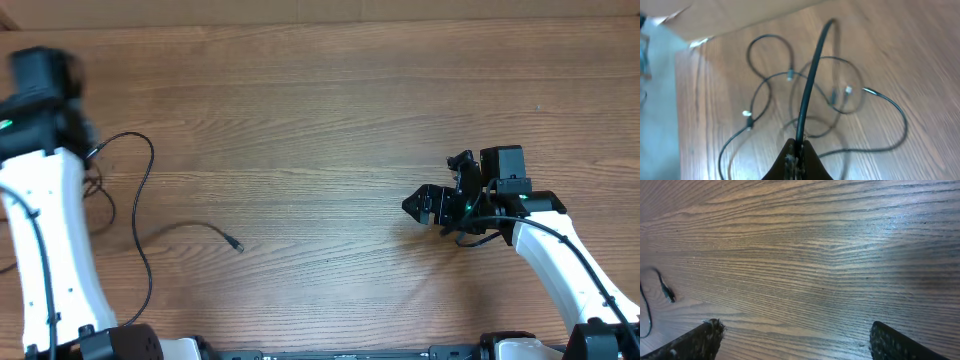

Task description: Untangle cables

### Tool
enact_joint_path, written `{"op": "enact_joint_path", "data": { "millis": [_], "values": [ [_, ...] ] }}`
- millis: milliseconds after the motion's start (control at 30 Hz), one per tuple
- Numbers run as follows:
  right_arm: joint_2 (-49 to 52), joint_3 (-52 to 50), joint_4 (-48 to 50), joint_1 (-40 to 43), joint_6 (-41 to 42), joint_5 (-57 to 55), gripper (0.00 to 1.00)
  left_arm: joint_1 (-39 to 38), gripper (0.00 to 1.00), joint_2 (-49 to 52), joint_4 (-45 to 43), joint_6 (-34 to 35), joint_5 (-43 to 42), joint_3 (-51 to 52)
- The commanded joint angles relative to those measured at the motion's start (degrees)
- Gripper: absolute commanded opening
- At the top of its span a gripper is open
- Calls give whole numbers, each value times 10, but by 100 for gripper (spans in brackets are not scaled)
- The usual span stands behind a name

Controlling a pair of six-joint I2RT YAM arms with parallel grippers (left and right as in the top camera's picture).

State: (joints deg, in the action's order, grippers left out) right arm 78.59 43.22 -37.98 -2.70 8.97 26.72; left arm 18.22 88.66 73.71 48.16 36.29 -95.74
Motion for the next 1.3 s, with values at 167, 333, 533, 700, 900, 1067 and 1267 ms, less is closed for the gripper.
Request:
{"op": "enact_joint_path", "data": {
  "millis": [167, 333, 533, 700, 900, 1067, 1267],
  "values": [
    [0, -2, 4, 1, -5, -2, 92, 66, 100, -9, 4, -5, -162, -11],
    [0, -2, 4, 1, -5, -2, 92, 57, 100, -9, 12, -46, -231, -11],
    [0, -2, 3, 1, -5, -2, 92, 11, 100, -9, 30, -100, -304, -5],
    [0, -2, 0, 1, -5, -2, 92, -49, 100, -9, 42, -139, -328, 20],
    [0, -2, 0, 1, -5, -2, 92, -106, 95, -10, 83, -137, -307, 87],
    [0, -2, 0, 1, -5, -2, 92, -116, 96, -26, 94, -134, -319, 167],
    [0, -2, 2, 1, -5, -2, 92, -117, 98, -65, 21, -134, -383, 284]
  ]
}}
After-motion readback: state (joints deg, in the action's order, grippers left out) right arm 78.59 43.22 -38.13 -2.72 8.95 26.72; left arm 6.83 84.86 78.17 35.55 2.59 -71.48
